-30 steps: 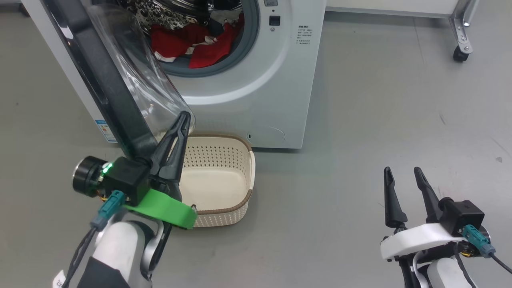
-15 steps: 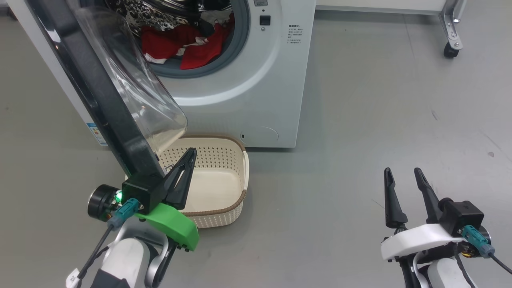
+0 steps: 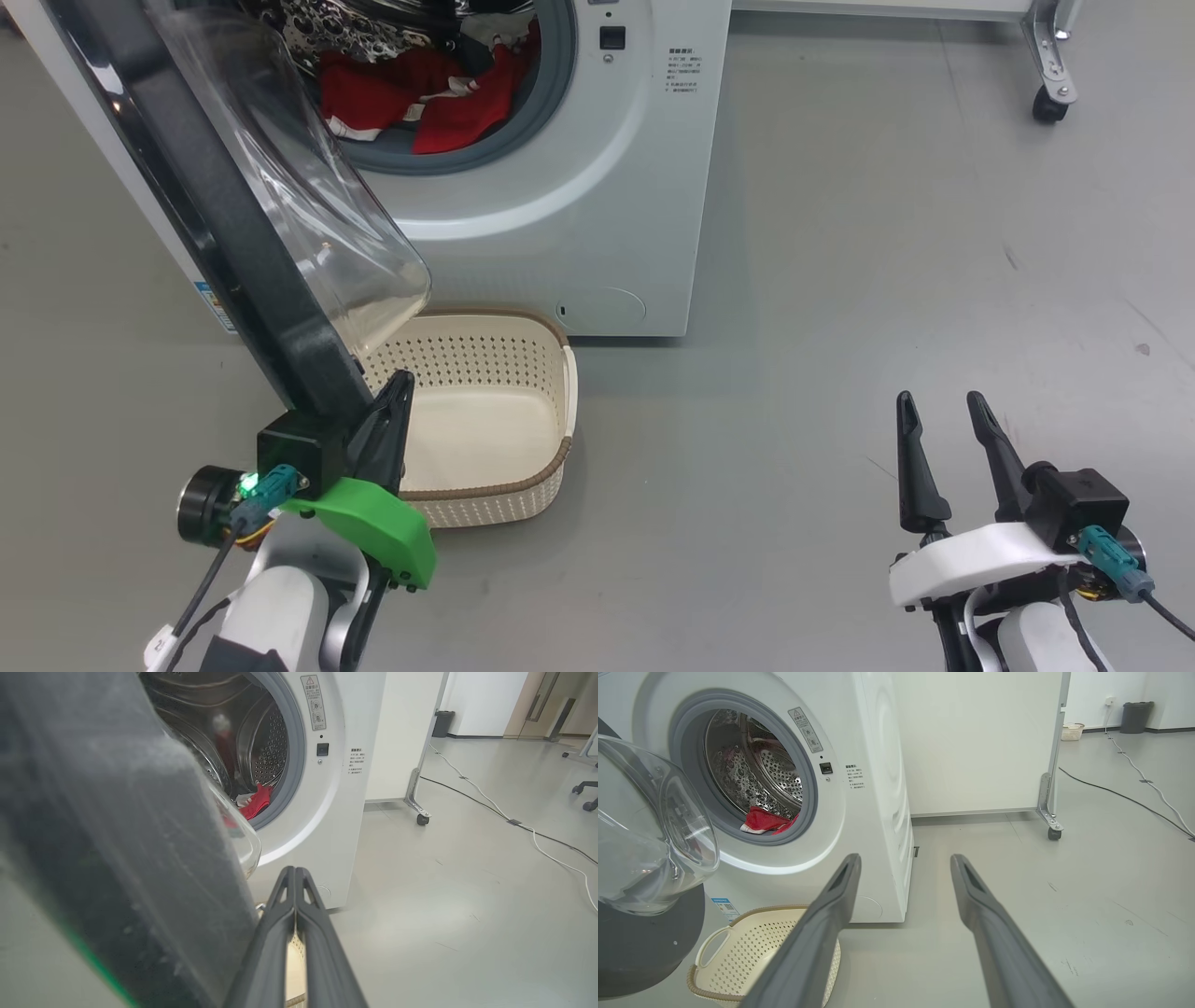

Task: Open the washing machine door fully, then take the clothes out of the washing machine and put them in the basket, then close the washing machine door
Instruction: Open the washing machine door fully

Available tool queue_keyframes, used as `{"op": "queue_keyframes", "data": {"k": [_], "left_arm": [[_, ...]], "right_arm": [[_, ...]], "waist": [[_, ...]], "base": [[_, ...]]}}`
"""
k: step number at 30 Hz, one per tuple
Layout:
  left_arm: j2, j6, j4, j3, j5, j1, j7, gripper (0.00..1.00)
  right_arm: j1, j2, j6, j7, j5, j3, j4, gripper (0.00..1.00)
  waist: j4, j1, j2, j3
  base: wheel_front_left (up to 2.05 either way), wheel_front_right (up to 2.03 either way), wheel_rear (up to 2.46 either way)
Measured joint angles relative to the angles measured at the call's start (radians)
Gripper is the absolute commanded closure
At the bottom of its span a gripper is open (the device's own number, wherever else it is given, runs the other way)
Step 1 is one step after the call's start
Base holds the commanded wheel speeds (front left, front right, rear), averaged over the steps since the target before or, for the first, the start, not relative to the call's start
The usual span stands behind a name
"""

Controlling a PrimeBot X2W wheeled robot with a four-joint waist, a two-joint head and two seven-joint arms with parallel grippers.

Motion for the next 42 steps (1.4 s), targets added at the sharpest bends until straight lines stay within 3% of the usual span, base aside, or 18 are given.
{"op": "queue_keyframes", "data": {"k": [18,42], "left_arm": [[-0.009,0.016,0.055,0.0,0.0,-0.005,-0.016,1.0],[-0.02,0.026,0.113,-0.001,-0.038,-0.017,-0.07,1.0]], "right_arm": [[0.0,0.009,0.009,0.0,-0.009,-0.02,0.007,0.0],[0.019,0.016,0.026,0.0,-0.02,-0.032,0.015,0.0]], "waist": [[0.017,0.0,0.0,0.006],[0.152,0.0,0.0,-0.002]], "base": [[0.0,0.0,0.0],[0.0,0.0,0.0]]}}
